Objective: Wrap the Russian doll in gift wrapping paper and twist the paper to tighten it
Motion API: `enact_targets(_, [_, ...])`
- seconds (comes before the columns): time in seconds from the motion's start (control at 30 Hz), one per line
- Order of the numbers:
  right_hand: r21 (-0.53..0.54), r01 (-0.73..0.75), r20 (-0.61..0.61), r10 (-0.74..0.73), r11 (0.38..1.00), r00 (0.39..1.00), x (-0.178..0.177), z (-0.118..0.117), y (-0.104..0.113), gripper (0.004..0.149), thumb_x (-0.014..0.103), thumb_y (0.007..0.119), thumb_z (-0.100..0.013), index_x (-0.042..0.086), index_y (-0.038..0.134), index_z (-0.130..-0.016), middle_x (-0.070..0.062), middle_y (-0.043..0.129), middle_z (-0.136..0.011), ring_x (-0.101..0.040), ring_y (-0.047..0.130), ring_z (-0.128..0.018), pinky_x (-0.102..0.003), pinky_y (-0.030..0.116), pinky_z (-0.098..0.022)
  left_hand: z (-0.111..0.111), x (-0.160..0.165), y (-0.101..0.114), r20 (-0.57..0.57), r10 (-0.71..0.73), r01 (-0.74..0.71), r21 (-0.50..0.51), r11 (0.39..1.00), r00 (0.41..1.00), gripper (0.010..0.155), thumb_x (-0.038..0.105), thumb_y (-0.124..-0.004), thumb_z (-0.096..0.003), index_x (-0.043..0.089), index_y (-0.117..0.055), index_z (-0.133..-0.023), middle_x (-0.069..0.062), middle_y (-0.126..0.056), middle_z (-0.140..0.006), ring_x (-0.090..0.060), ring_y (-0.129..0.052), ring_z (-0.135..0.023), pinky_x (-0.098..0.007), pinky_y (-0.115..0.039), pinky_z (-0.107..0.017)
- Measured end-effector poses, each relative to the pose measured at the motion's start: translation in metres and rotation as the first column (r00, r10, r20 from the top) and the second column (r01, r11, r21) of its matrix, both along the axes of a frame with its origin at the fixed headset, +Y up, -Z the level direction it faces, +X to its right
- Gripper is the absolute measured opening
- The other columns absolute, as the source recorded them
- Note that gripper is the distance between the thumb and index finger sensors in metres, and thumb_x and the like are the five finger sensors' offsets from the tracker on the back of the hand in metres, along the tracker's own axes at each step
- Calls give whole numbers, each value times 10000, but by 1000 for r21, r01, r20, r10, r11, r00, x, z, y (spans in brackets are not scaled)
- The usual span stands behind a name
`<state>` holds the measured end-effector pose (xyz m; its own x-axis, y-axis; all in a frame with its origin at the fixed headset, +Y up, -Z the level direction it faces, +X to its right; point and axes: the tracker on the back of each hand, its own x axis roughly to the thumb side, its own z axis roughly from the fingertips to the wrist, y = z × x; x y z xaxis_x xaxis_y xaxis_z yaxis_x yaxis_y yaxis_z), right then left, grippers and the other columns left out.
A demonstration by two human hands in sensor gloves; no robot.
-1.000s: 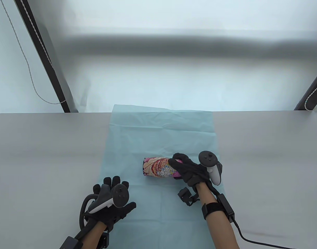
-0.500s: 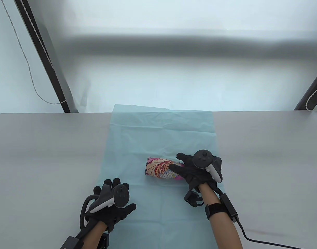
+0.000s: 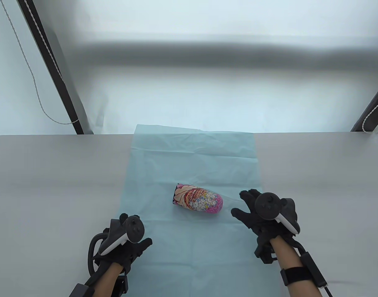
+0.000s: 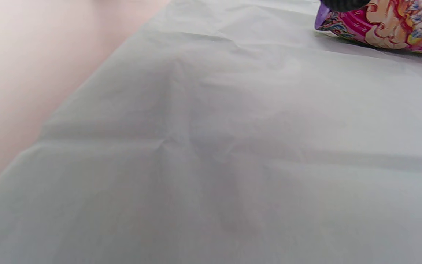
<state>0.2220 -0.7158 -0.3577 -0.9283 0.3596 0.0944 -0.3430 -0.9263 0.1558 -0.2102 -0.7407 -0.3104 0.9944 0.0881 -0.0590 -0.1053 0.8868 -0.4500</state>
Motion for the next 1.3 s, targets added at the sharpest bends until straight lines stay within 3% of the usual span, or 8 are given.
enact_targets(0.13, [-113,-118,63,125,987,990,33,18,-12,806,608,774,-594,168,502,-1211,-335,485,-1244,-557,541,-1080,-560,632,-775,-2,-15,-5,-156,-77,67,-67,995,985,932,637,-684,-549,97,-240,-1165,-303,-392,-1235,-538,-530,-1038,-683,-484,-713])
enact_targets(0.27, [-301,-203,95,241,932,966,54,30,-22,886,677,709,-595,131,434,-1236,-348,655,-1168,-514,764,-961,-494,761,-690,-2,-28,-15,-293,-210,147,-224,963,933,942,683,-671,-523,32,-378,-1138,-258,-595,-1149,-485,-675,-950,-661,-562,-673])
enact_targets(0.43, [-356,-167,84,210,919,974,58,39,-30,986,712,679,-589,42,349,-1233,-230,925,-928,-359,1018,-650,-352,894,-456,3,-28,-21,-286,-321,193,-397,897,903,889,709,-639,-513,49,-493,-1091,-204,-741,-1036,-428,-772,-866,-656,-597,-644])
enact_targets(0.5, [-419,-133,54,171,898,984,53,43,-32,1019,694,713,-586,37,266,-1224,-216,936,-881,-343,1028,-613,-340,895,-427,5,-23,-23,-234,-351,242,-393,887,907,885,690,-663,-511,36,-500,-1084,-213,-739,-1034,-441,-765,-870,-665,-588,-645])
enact_targets(0.63, [-372,-136,4,149,918,989,43,46,-35,1030,634,780,-583,45,210,-1206,-160,975,-812,-289,1052,-561,-309,902,-385,7,-15,-26,-183,-353,271,-363,892,918,813,636,-666,-529,15,-547,-1040,-222,-787,-959,-405,-809,-822,-655,-615,-623])
enact_targets(0.9, [-400,-64,1,70,914,998,40,42,-47,956,398,859,-611,50,178,-1184,8,967,-746,-208,1036,-551,-305,889,-398,5,-12,-24,-211,-183,115,-296,948,960,616,495,-777,-562,62,-626,-973,-169,-852,-852,-361,-841,-773,-648,-628,-611])
enact_targets(1.03, [-411,-1,19,10,911,1000,45,43,-49,959,391,859,-613,55,164,-1181,3,966,-749,-206,1033,-547,-306,887,-398,6,-11,-21,-218,-74,21,-237,971,973,453,408,-771,-586,122,-674,-924,-130,-875,-854,-342,-850,-798,-647,-628,-625])
enact_targets(1.3, [-318,65,51,-52,946,997,50,44,-38,932,393,867,-606,94,202,-1186,11,982,-713,-191,1038,-506,-292,889,-370,9,-12,-6,-223,18,-51,-140,989,975,407,398,-789,-579,173,-699,-906,-159,-939,-908,-361,-961,-789,-634,-705,-587])
